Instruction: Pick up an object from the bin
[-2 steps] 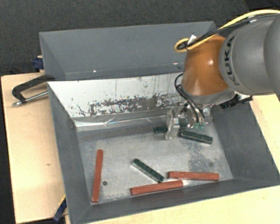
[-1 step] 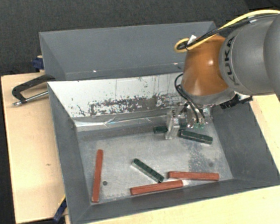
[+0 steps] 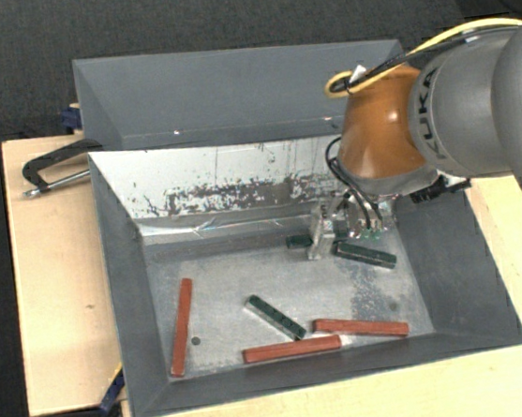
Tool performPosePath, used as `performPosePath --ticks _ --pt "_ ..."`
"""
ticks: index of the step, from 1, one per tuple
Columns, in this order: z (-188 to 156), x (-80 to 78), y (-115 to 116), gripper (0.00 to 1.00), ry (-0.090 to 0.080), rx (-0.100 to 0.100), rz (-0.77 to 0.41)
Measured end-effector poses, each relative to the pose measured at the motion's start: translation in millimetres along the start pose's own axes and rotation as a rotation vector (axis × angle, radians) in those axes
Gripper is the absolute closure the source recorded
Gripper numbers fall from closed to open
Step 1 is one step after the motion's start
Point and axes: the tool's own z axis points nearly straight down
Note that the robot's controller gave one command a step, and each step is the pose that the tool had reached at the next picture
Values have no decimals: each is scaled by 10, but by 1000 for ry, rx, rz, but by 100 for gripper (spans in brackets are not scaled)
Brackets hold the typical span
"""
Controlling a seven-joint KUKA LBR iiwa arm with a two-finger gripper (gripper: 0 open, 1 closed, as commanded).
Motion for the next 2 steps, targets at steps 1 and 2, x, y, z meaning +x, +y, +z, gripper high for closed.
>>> performPosePath --ticks 1,2 --pt "-1683 25 -258 100 3 1 -4" --pt "-1652 39 -256 100 10 1 -5"
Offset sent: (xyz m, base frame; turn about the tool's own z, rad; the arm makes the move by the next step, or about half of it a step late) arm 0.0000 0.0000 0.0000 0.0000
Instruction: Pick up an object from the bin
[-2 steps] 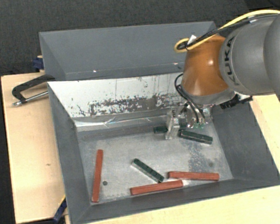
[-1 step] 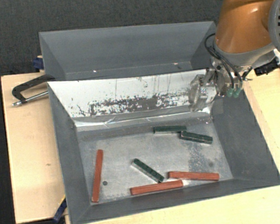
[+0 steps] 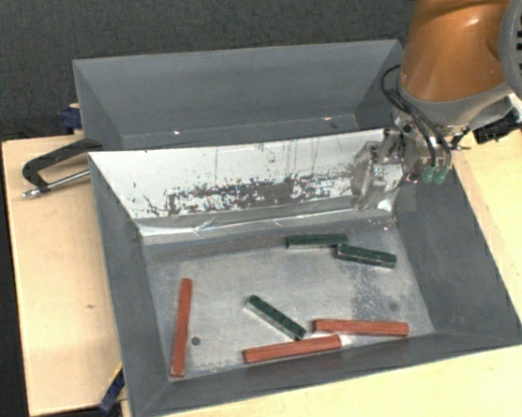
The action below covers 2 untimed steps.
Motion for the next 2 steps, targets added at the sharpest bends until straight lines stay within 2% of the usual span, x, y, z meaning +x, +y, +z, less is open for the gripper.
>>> performPosePath --ticks 1,2 --pt "865 35 128 0 5 0 84" --pt "860 31 128 0 3 0 84"
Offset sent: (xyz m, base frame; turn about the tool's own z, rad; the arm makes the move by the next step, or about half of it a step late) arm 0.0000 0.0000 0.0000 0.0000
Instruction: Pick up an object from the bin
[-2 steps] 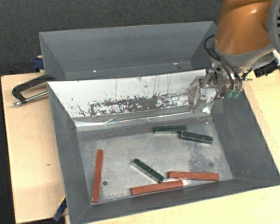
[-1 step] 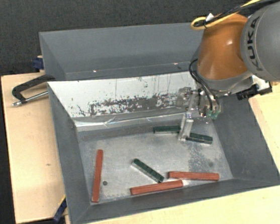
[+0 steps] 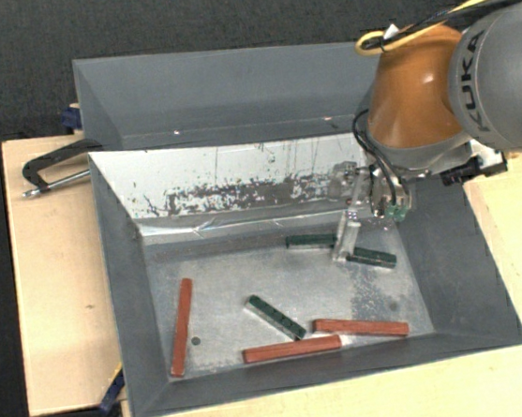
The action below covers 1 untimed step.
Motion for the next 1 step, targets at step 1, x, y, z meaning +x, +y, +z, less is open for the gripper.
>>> performPosePath --ticks 1 --pt "831 -76 -55 100 1 0 36"
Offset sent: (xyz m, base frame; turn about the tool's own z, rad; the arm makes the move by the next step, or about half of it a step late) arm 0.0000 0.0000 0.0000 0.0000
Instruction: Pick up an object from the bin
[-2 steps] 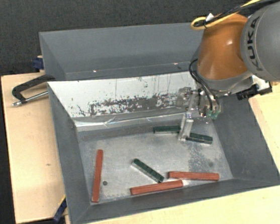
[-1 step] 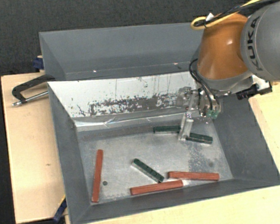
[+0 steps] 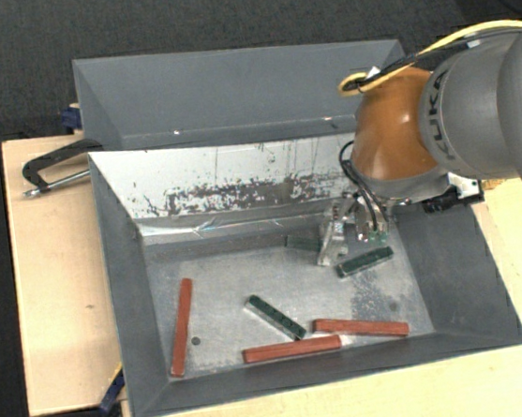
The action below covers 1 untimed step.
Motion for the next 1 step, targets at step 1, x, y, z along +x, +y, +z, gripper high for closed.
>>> performPosePath --ticks 1 --pt "0 0 0 100 0 0 0"
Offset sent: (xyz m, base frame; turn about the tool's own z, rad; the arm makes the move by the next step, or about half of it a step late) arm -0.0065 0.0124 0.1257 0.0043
